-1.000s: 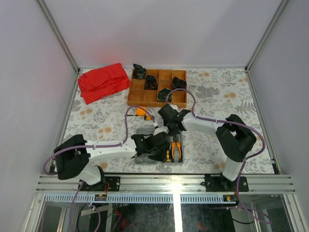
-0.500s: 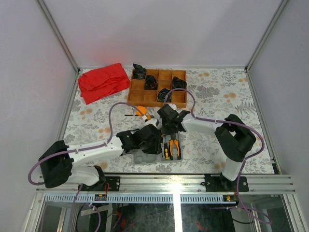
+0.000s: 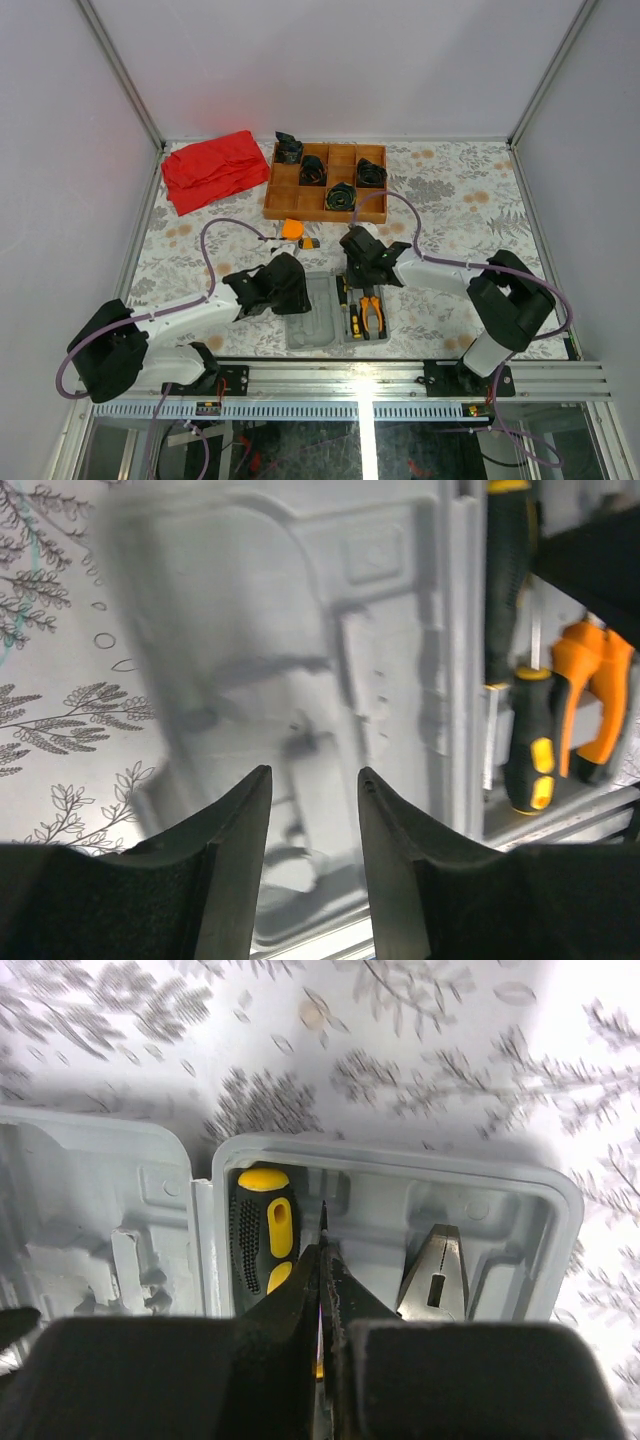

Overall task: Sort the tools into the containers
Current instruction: Adjust the screwdriver in the storage box.

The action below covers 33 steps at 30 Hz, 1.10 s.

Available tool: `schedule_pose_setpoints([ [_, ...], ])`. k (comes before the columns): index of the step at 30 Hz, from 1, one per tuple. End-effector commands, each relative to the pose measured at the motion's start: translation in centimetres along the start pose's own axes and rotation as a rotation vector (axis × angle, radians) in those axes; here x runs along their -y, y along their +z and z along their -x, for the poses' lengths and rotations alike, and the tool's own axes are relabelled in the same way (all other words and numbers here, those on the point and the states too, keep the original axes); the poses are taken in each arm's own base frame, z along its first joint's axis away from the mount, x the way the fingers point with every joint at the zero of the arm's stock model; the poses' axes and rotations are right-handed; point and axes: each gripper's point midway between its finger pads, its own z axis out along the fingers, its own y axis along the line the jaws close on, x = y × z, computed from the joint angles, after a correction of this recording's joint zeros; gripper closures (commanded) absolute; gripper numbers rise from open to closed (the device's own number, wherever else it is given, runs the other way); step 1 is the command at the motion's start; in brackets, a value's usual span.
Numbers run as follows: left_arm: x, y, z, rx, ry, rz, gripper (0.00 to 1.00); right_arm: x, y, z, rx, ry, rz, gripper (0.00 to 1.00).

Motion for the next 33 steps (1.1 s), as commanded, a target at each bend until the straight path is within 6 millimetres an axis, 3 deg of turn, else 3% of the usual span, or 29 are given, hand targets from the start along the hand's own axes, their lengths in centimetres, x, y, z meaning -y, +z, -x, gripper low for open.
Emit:
schedule_pose_setpoints([
  [1, -0.6, 0.5, 0.3, 0.038, 0.012, -0.001, 0.61, 4.6, -2.8, -5.5, -0.22, -0.094, -0.15, 1.0],
  [13, -0.6, 0.9, -0.2, 0.031, -0.005, -0.015, 0.61, 2.4, -7.5, 1.2, 0.061, -0.054, -0.081, 0.78],
  [17, -0.6, 0.8, -0.2, 0.037, -0.015, -0.017, 0.6, 3.0, -8.3, 1.6, 0.105, -0.039, -0.086, 0.77],
  [23, -0.5, 1.1, -0.3, 0.029, -0.023, -0.022, 0.61, 2.2, -7.2, 0.3, 0.06, -0.056, -0.027, 0.82],
  [26, -0.4, 1.1, -0.3, 0.028, -0.024, -0.023, 0.61, 1.6, -6.6, 0.8, 0.075, -0.058, -0.005, 0.87],
  [33, -0.3, 1.1, -0.3, 0.025, -0.024, -0.03, 0.61, 0.3, -4.6, 1.2, 0.04, -0.087, 0.002, 0.88],
])
